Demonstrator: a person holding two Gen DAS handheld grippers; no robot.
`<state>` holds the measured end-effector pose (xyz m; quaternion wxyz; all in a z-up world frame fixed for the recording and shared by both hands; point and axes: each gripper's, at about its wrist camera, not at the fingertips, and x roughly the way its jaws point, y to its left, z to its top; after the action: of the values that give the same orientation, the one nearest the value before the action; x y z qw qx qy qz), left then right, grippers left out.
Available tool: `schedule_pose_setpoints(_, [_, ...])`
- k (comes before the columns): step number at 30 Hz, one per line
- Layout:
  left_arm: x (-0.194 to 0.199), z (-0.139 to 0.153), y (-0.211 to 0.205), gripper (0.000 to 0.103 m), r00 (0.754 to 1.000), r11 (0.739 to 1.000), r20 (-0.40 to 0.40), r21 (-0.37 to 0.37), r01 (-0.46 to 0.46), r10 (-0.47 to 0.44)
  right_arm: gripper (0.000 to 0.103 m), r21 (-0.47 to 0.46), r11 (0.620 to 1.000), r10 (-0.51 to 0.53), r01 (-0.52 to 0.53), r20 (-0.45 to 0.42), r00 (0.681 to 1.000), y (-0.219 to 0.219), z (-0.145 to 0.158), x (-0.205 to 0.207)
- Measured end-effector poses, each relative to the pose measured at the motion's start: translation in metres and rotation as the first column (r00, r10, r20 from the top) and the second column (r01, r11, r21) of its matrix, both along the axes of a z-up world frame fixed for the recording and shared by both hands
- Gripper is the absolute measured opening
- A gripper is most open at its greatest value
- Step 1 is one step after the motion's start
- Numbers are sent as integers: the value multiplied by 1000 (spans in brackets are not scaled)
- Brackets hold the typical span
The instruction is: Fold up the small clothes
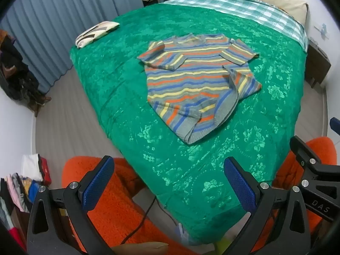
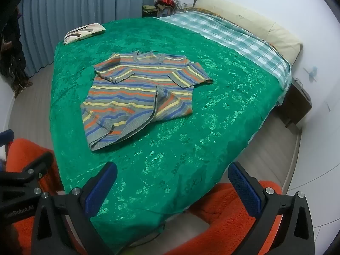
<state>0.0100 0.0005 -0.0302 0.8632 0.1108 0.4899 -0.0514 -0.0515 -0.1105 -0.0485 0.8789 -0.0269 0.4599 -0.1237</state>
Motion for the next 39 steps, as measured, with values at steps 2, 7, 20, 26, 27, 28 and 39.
schedule_pose_setpoints(2, [0, 0, 0, 103, 1000, 1000, 0, 0, 1, -1, 103, 4, 1000, 1, 0, -21, 1000, 0, -1, 1])
schedule_pose_setpoints(7, [1, -2, 0, 103, 1000, 1000, -4, 6, -2, 2, 103, -11, 1000, -2, 1, -22, 1000, 0, -2, 2])
schedule_pose_setpoints(20, [3, -4, -2, 103, 1000, 1000, -12, 18, -2, 2, 103, -10, 1000, -3, 3, -29, 1000, -2, -4, 2])
schedule_pose_setpoints(26, [3, -4, -2, 103, 1000, 1000, -12, 18, -2, 2, 103, -12, 1000, -4, 3, -30, 1000, -2, -3, 3])
schedule_pose_setpoints(27, [3, -4, -2, 103, 1000, 1000, -12, 19, -2, 2, 103, -13, 1000, -4, 3, -30, 1000, -2, -3, 3])
schedule_pose_setpoints(28, [3, -4, -2, 103, 1000, 1000, -12, 18, -1, 1, 103, -13, 1000, -3, 3, -30, 1000, -2, -3, 3])
schedule_pose_setpoints(39, [4, -5, -1, 103, 1000, 1000, -14, 19, -2, 2, 103, -14, 1000, -4, 4, -32, 999, -3, -3, 4])
